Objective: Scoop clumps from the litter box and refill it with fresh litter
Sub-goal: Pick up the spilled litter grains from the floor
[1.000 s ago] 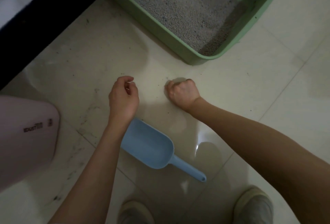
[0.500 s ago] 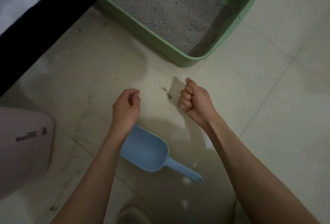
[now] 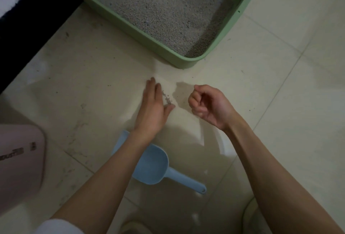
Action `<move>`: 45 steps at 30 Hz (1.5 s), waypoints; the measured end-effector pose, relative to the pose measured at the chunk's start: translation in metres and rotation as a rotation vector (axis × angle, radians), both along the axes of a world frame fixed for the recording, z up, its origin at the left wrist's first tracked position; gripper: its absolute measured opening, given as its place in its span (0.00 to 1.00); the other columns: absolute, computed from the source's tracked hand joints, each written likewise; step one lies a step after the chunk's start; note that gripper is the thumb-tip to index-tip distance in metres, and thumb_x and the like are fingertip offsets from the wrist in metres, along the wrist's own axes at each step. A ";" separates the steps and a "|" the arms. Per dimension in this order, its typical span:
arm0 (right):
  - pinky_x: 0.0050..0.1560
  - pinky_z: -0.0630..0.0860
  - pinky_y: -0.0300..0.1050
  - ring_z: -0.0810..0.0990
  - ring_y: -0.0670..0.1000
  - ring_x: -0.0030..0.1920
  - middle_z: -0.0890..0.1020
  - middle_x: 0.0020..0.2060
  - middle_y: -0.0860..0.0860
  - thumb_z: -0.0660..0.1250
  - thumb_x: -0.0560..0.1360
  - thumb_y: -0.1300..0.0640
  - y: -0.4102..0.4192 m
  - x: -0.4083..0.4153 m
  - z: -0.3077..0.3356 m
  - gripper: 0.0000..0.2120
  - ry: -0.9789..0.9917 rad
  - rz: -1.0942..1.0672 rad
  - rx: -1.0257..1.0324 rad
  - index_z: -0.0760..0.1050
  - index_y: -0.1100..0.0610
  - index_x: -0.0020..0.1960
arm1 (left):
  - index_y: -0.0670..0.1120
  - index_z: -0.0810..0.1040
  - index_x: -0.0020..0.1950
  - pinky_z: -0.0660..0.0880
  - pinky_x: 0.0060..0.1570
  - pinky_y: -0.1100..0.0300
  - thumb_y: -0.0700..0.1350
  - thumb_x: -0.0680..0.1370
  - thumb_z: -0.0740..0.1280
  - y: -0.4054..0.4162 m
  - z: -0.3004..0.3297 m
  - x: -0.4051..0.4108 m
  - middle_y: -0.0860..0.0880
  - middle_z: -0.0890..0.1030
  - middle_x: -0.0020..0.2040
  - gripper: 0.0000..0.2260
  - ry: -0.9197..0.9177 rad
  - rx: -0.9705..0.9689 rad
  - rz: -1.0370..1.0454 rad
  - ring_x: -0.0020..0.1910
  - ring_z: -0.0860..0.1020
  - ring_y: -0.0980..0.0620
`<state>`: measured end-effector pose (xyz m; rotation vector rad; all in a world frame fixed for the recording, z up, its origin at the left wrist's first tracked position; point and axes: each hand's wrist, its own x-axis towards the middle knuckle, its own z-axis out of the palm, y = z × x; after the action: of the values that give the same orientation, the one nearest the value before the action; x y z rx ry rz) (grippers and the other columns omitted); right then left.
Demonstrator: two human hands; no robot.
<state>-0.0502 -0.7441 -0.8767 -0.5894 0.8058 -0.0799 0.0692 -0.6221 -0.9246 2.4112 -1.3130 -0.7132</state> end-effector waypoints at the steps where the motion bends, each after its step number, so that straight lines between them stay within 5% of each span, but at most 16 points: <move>1: 0.25 0.50 0.39 0.58 0.44 0.18 0.67 0.22 0.52 0.53 0.77 0.60 0.000 -0.002 -0.003 0.18 0.055 -0.028 -0.033 0.63 0.58 0.28 | 0.31 0.57 0.72 0.46 0.73 0.54 0.47 0.77 0.65 0.001 -0.001 -0.006 0.34 0.53 0.75 0.31 -0.017 0.014 -0.062 0.75 0.50 0.38; 4: 0.26 0.48 0.39 0.57 0.45 0.19 0.69 0.22 0.51 0.54 0.79 0.59 0.003 -0.009 -0.007 0.18 0.186 -0.109 -0.102 0.62 0.58 0.31 | 0.32 0.57 0.73 0.44 0.72 0.59 0.45 0.78 0.64 0.002 -0.001 -0.014 0.36 0.54 0.75 0.29 -0.044 0.007 -0.175 0.76 0.52 0.41; 6: 0.27 0.48 0.40 0.58 0.45 0.19 0.69 0.22 0.51 0.54 0.79 0.59 0.006 -0.012 -0.008 0.18 0.222 -0.140 -0.097 0.63 0.58 0.31 | 0.35 0.66 0.69 0.60 0.71 0.53 0.44 0.77 0.65 0.003 0.004 -0.010 0.35 0.66 0.70 0.24 -0.053 -0.064 -0.097 0.71 0.64 0.40; 8: 0.27 0.49 0.40 0.58 0.45 0.19 0.69 0.22 0.51 0.55 0.80 0.58 0.009 -0.015 -0.009 0.18 0.233 -0.165 -0.065 0.63 0.58 0.31 | 0.36 0.74 0.59 0.77 0.53 0.48 0.51 0.75 0.65 0.004 0.001 -0.003 0.36 0.76 0.55 0.21 -0.189 -0.160 0.005 0.55 0.76 0.37; 12: 0.22 0.50 0.36 0.57 0.44 0.19 0.69 0.22 0.50 0.55 0.80 0.56 0.010 -0.020 -0.012 0.18 0.216 -0.220 0.034 0.63 0.57 0.32 | 0.38 0.73 0.43 0.72 0.31 0.55 0.66 0.70 0.56 -0.001 -0.002 0.010 0.40 0.75 0.39 0.29 -0.451 0.012 0.019 0.38 0.76 0.41; 16: 0.22 0.49 0.36 0.57 0.44 0.18 0.68 0.22 0.50 0.54 0.80 0.55 0.009 -0.025 -0.012 0.18 0.220 -0.233 0.072 0.63 0.57 0.32 | 0.42 0.73 0.39 0.64 0.23 0.63 0.67 0.72 0.52 -0.009 -0.008 0.017 0.45 0.75 0.35 0.28 -0.564 0.071 -0.114 0.32 0.75 0.46; 33: 0.19 0.52 0.34 0.58 0.44 0.17 0.70 0.21 0.50 0.55 0.80 0.55 0.009 -0.017 0.017 0.18 0.242 -0.211 0.008 0.64 0.57 0.31 | 0.47 0.74 0.24 0.59 0.20 0.71 0.44 0.71 0.54 -0.032 -0.005 0.012 0.53 0.73 0.21 0.17 -0.650 0.203 -0.146 0.17 0.70 0.55; 38: 0.17 0.54 0.34 0.61 0.45 0.18 0.70 0.22 0.51 0.55 0.80 0.57 0.016 -0.024 0.021 0.17 0.315 -0.317 0.099 0.65 0.58 0.32 | 0.45 0.76 0.24 0.65 0.21 0.70 0.46 0.51 0.78 -0.031 0.009 0.008 0.50 0.76 0.22 0.12 -0.530 0.359 -0.143 0.20 0.75 0.53; 40: 0.18 0.55 0.35 0.62 0.45 0.19 0.70 0.24 0.52 0.54 0.80 0.59 0.018 -0.029 0.020 0.17 0.377 -0.306 0.067 0.66 0.59 0.33 | 0.40 0.81 0.40 0.73 0.35 0.61 0.41 0.68 0.72 -0.035 0.013 0.011 0.41 0.83 0.40 0.05 -0.432 0.319 -0.093 0.39 0.82 0.45; 42: 0.19 0.57 0.35 0.64 0.46 0.21 0.70 0.27 0.53 0.53 0.80 0.59 0.021 -0.032 0.018 0.16 0.421 -0.269 0.040 0.67 0.60 0.34 | 0.38 0.79 0.52 0.72 0.46 0.56 0.39 0.78 0.58 -0.035 0.008 0.015 0.37 0.80 0.53 0.11 -0.216 0.233 0.015 0.52 0.78 0.39; 45: 0.22 0.65 0.35 0.68 0.48 0.28 0.72 0.32 0.55 0.52 0.81 0.60 0.026 -0.029 0.015 0.16 0.420 -0.258 0.075 0.70 0.62 0.37 | 0.37 0.78 0.41 0.71 0.44 0.55 0.47 0.79 0.53 -0.026 0.023 0.017 0.37 0.80 0.44 0.19 0.025 0.023 0.208 0.46 0.78 0.38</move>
<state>-0.0794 -0.7185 -0.8621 -0.4330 1.2864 -0.1642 0.0865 -0.6476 -0.9017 2.5011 -1.0301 -0.7015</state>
